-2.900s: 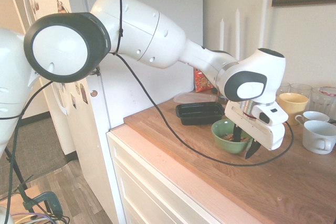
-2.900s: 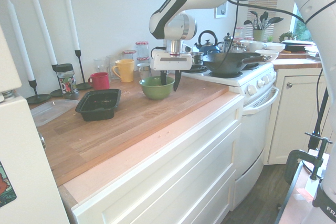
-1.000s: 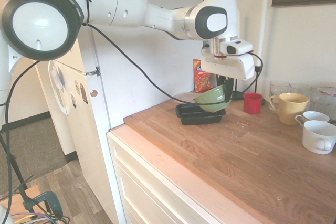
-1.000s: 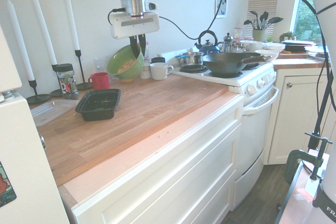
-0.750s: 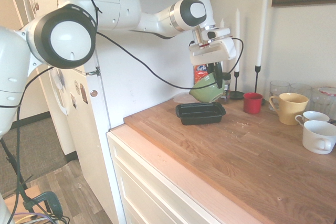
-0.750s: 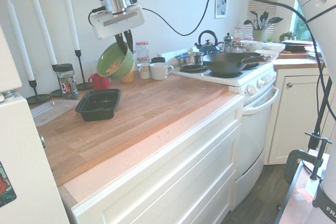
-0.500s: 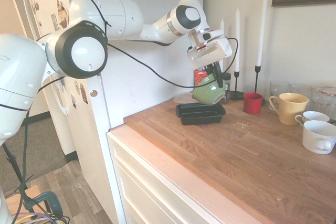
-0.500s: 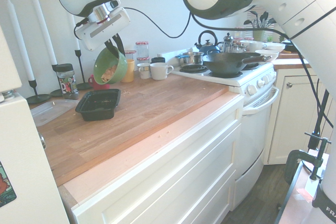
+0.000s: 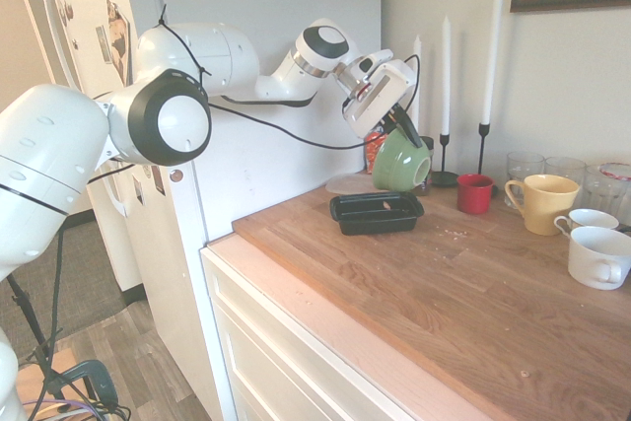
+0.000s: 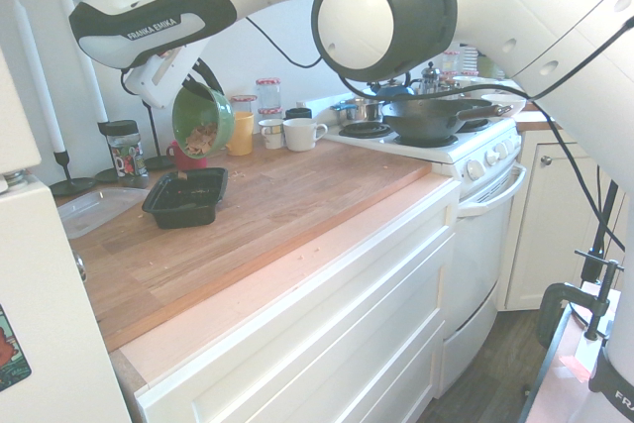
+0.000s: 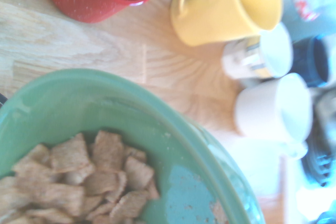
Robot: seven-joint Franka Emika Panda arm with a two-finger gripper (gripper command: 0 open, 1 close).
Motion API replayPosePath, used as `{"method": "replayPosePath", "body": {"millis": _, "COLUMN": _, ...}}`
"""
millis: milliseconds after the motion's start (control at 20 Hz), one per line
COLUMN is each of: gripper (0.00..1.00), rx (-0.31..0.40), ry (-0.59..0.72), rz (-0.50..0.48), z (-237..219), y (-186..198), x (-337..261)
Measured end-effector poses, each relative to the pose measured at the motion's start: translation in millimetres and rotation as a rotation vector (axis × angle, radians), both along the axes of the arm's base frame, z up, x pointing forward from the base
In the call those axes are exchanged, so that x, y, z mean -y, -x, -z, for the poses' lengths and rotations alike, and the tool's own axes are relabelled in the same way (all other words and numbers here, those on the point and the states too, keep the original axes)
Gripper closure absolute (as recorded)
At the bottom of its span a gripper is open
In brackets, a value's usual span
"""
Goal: Pour the cereal into the box
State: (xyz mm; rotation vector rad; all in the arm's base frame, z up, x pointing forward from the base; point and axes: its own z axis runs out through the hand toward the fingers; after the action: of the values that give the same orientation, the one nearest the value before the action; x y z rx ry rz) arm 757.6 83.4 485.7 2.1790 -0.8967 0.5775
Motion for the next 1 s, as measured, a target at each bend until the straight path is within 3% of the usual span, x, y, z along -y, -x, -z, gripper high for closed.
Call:
{"method": "replayPosePath", "body": {"millis": 300, "gripper": 1.0, "rx": -0.016, "ry": 0.176, "rz": -0.048, "z": 6, "y": 4, "x": -29}}
{"method": "replayPosePath", "body": {"millis": 600, "gripper": 1.0, "rx": -0.033, "ry": 0.267, "rz": -0.077, "z": 29, "y": 12, "x": -55}}
{"method": "replayPosePath", "body": {"millis": 1000, "gripper": 1.0, "rx": 0.014, "ry": 0.354, "rz": -0.101, "z": 33, "y": 30, "x": -60}}
